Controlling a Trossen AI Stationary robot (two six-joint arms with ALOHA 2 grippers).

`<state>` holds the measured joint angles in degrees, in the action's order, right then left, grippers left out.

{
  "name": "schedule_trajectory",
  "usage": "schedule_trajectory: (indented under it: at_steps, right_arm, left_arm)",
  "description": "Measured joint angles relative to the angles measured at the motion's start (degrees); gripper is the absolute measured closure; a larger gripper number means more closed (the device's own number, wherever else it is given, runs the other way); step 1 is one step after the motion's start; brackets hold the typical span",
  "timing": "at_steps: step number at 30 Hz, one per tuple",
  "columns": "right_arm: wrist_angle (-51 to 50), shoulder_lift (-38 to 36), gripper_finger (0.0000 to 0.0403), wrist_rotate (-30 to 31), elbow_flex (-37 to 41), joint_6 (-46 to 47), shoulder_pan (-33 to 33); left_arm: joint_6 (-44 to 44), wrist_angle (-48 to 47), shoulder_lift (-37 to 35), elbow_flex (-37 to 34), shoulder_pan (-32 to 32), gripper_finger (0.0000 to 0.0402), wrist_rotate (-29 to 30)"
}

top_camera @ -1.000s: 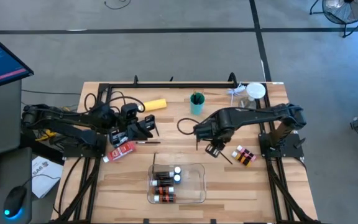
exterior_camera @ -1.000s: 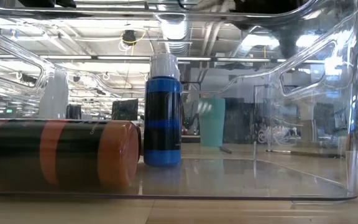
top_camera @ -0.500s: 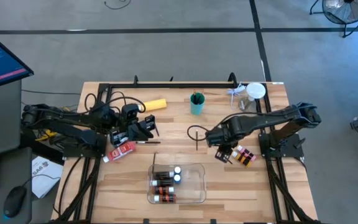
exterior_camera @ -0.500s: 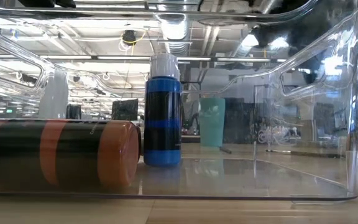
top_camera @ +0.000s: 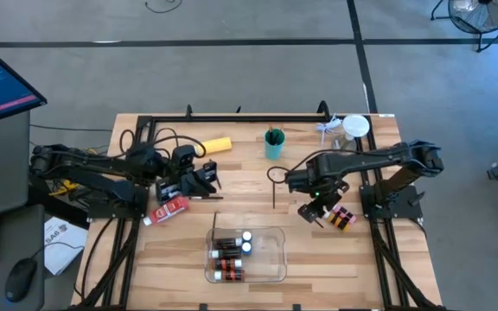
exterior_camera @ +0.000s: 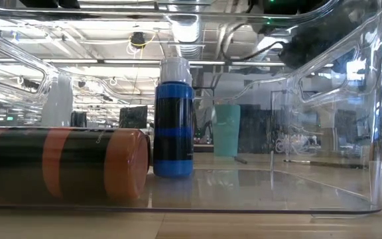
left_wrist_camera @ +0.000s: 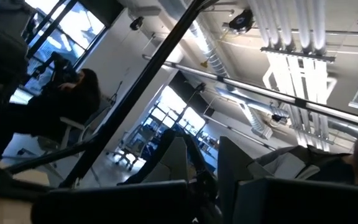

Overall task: Pick & Place Paint Supplies
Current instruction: Put the dark yellow paint bottle into the transparent bin

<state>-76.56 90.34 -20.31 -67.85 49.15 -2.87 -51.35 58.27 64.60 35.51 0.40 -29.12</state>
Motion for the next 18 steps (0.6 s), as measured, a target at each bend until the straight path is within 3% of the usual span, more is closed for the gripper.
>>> schedule_trajectory:
  at_steps: [12, 18]
  right_arm:
    - [-2.05, -0.06, 0.0226, 2.95, 3.79, -2.32, -2.19]
    - [7.85, -2.81, 0.0219, 5.18, 10.18, 3.69, -7.3]
  left_arm:
    - [-0.02, -2.81, 0.02, -0.02, -0.02, 0.04, -0.2]
    - [-0.04, -2.95, 0.02, -0.02, -0.07, 0.04, -0.55]
